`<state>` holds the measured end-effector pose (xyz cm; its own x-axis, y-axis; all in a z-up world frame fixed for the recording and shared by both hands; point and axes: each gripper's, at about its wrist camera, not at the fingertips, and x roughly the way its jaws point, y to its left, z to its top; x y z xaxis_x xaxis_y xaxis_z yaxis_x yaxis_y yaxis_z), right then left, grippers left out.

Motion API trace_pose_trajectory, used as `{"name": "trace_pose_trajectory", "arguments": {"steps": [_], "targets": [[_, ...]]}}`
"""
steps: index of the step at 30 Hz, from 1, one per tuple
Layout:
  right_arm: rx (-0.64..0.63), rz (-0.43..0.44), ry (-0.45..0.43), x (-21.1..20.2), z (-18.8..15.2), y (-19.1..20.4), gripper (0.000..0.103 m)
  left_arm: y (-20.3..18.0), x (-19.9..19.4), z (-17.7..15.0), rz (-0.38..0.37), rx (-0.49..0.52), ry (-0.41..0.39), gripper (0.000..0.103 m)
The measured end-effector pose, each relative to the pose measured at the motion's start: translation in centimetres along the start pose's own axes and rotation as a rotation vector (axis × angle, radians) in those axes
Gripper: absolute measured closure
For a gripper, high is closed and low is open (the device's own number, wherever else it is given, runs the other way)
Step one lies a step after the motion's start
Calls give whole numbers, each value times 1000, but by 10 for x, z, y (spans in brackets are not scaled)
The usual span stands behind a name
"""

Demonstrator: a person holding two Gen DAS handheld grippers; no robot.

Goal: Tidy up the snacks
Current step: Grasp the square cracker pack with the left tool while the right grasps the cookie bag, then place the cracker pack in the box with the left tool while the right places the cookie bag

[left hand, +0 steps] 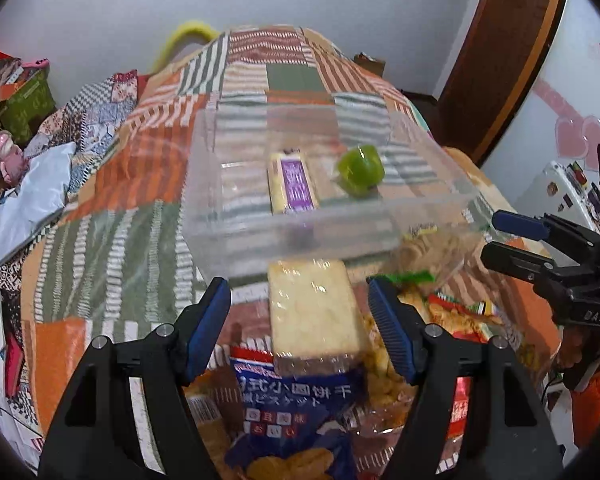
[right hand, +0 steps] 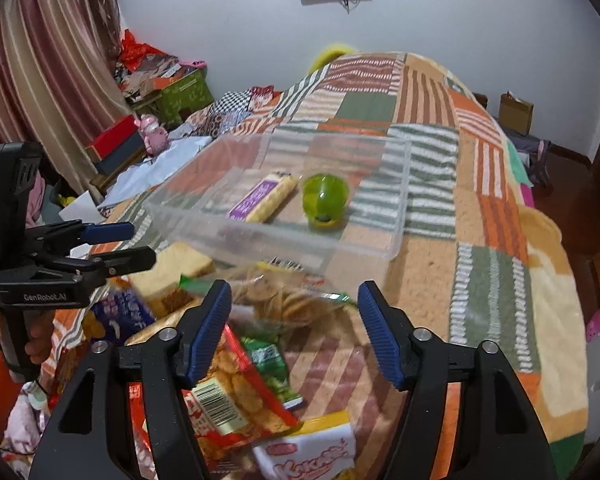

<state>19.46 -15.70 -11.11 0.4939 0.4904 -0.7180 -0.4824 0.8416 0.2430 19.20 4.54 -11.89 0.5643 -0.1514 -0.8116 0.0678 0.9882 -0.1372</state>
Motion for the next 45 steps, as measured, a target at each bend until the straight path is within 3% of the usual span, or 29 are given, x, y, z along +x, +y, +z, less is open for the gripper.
{"name": "trace_pose_trajectory", "arguments": {"steps": [1, 10, 16, 19, 32, 36, 39, 45], "targets": [[0, 2, 1, 1, -1, 2, 26, -1, 3, -2, -2, 3, 8, 32], [-65, -32, 11, 17, -4, 24, 1, -6, 23, -14, -13, 19, 57, 32], [-14, -20, 73, 37, -5, 18, 1, -6, 33, -17, -25, 19, 67, 33], [28, -6, 95, 46, -5, 15, 1, -5, 36, -17, -49, 5, 71, 40], [61, -16, 114, 65, 0, 15, 0, -2, 33, -19, -62, -8, 39, 47], [50, -14, 100, 61, -1, 16, 7, -1, 29, -20, -54, -9, 31, 48], [36, -8, 94, 57, -2, 18, 17, 0, 24, -22, -55, -17, 27, 48], [18, -13, 67, 46, -4, 20, 23, 1, 13, -25, -55, -27, 11, 48]]}}
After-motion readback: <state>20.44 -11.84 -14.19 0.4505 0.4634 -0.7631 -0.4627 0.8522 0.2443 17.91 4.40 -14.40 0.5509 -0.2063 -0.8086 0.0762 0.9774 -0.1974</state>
